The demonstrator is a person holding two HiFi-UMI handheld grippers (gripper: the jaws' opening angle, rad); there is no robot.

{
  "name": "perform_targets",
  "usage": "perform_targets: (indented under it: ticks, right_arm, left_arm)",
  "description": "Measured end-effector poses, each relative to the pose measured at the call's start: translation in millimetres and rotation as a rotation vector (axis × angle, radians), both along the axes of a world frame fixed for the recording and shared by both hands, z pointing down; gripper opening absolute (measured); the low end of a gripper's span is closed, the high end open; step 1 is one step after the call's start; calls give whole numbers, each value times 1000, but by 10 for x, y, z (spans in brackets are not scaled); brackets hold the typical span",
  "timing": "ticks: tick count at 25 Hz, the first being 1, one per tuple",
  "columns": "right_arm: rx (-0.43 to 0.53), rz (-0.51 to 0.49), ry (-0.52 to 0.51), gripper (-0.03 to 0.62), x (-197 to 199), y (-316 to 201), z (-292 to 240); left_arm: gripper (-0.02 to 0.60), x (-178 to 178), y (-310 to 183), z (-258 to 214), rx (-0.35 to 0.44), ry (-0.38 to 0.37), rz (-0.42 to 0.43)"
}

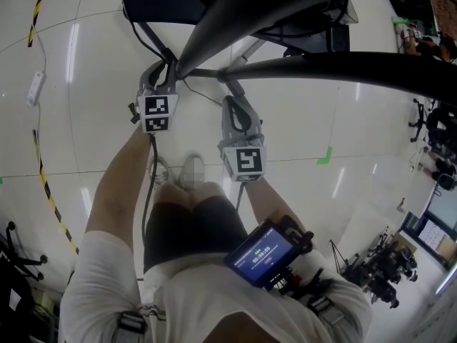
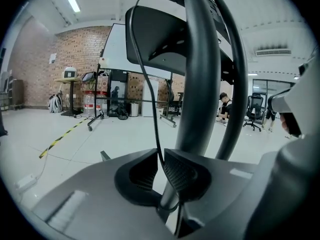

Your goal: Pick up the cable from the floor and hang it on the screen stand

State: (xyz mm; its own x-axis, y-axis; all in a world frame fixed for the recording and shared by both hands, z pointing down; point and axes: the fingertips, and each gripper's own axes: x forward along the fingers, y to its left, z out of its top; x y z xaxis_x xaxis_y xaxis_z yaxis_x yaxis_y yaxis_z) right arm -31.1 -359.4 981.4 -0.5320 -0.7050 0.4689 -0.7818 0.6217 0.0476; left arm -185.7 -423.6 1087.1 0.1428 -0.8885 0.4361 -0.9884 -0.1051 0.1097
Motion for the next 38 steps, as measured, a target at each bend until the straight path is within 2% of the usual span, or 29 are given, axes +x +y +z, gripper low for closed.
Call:
perform_targets:
  ticks: [3, 9, 13, 18, 20, 24, 26, 32, 34, 38]
  right_arm:
    - [2, 7, -16, 13, -9, 3, -21]
    - [9, 34, -28, 13, 67, 38, -150]
    - [1, 53, -26, 12, 114, 91, -359]
    - [25, 69, -37, 12, 151, 125, -864]
    - [38, 83, -38, 12, 193, 119, -1095]
    - [65, 147, -35, 12, 407, 17, -1610]
    - [86, 181, -30, 12, 564, -35, -1873]
    - [150, 279, -15, 12, 951, -131, -2534]
    - [159, 296, -19, 13, 1036, -110, -2741]
    - [174, 301, -38, 12, 1079, -30, -3118]
  left_arm:
    - [14, 0, 78, 12, -19, -1, 0]
    - [12, 57, 287, -168, -36, -4, 36]
    - [12, 87, 356, -532, -7, -16, 58]
    - [12, 161, 423, -1232, 39, -31, 103]
    - [12, 287, 502, -1490, 38, -40, 158]
    - [13, 882, 803, -1871, 27, -87, 397]
    - [12, 1168, 950, -2059, 34, -97, 490]
    - [12, 1774, 1299, -2630, 101, -116, 720]
    - [12, 1854, 1346, -2806, 103, -121, 738]
    - [12, 1747, 1220, -3251, 120, -139, 694]
